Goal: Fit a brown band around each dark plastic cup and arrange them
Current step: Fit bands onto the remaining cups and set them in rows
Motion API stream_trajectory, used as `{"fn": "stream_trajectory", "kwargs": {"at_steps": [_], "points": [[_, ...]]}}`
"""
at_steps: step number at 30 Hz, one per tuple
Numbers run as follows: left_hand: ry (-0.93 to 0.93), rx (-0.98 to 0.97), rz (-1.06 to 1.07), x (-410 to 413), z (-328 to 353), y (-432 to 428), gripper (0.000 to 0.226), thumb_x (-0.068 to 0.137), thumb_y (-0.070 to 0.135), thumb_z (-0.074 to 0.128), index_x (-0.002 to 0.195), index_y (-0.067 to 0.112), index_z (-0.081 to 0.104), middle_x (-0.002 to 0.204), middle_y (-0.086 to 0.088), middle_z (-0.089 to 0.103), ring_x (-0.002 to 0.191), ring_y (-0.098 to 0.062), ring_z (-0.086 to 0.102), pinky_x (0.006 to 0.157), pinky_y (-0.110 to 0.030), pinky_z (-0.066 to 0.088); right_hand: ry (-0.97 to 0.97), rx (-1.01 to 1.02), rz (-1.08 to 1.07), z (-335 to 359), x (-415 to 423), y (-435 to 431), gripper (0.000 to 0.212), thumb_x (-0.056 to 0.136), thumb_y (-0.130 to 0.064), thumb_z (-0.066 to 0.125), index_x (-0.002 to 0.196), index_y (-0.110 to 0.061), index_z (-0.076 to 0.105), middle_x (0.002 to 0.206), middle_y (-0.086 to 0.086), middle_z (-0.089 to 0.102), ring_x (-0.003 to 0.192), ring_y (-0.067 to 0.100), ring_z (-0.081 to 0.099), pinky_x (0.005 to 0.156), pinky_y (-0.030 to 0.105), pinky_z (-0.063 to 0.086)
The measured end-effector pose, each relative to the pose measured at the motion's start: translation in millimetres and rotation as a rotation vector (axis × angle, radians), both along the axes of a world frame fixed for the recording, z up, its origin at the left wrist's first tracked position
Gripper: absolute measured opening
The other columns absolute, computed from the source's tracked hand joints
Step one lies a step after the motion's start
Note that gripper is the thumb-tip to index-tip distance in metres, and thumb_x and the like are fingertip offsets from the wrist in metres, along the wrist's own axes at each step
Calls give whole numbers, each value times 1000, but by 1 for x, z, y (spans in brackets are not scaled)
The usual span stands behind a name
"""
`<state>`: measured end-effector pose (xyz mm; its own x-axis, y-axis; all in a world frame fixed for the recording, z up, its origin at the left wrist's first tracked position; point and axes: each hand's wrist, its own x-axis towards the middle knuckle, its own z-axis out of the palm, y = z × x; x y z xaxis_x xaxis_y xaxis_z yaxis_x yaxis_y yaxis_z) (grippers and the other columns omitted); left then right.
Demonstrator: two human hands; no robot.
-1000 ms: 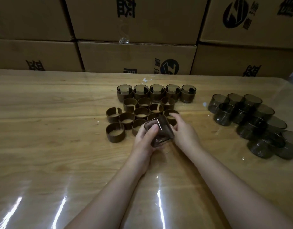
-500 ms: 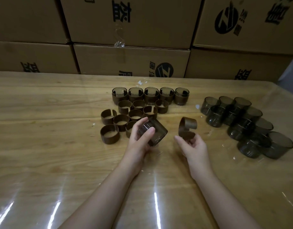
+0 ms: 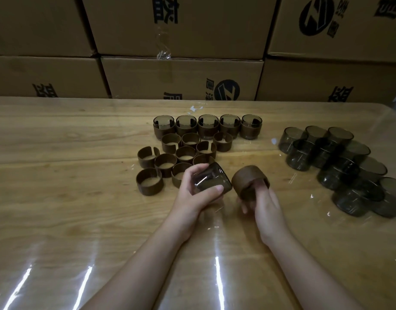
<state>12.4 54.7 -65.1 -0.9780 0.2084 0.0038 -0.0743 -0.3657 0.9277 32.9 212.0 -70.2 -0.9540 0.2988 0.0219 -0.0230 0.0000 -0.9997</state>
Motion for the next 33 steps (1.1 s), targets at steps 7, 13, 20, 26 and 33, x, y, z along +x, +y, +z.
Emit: {"fn": "stream_trajectory", "kwargs": {"at_steps": [7, 13, 20, 26, 33], "points": [[120, -178, 42, 3, 2, 5, 52, 67, 30, 79, 114, 26, 58, 105, 12, 69, 103, -8, 64, 80, -23, 52, -37, -81, 124, 11, 1, -1, 39, 100, -31, 42, 77, -6, 60, 50, 0, 58, 46, 17, 53, 47, 25, 42], [113, -208, -66, 6, 5, 3, 56, 75, 26, 65, 129, 29, 50, 124, 1, 59, 109, -17, 63, 76, -32, 58, 3, 120, 201, 14, 8, -3, 58, 64, -69, 44, 76, -13, 58, 51, -4, 57, 48, 11, 55, 47, 21, 44], [233, -407, -16, 13, 9, 6, 75, 59, 61, 63, 127, 39, 43, 125, 9, 52, 106, 0, 60, 75, -26, 56, 43, 371, 204, 12, 13, -6, 46, 74, -58, 51, 86, -13, 53, 74, 7, 62, 62, 21, 60, 58, 40, 52], [332, -582, 62, 14, 2, 8, 77, 58, 65, 67, 128, 44, 40, 130, 12, 50, 114, 1, 54, 93, -21, 49, 104, 507, 161, 6, 15, -4, 26, 90, -41, 58, 78, -26, 40, 64, -5, 55, 57, 4, 52, 52, 27, 41], [438, -690, 61, 16, 4, 9, 61, 66, 67, 56, 121, 50, 37, 122, 25, 43, 110, 19, 43, 83, 0, 38, 91, 413, 238, 6, 15, -4, 26, 97, -38, 49, 122, -39, 43, 88, -33, 65, 88, -4, 65, 68, 21, 55]]}}
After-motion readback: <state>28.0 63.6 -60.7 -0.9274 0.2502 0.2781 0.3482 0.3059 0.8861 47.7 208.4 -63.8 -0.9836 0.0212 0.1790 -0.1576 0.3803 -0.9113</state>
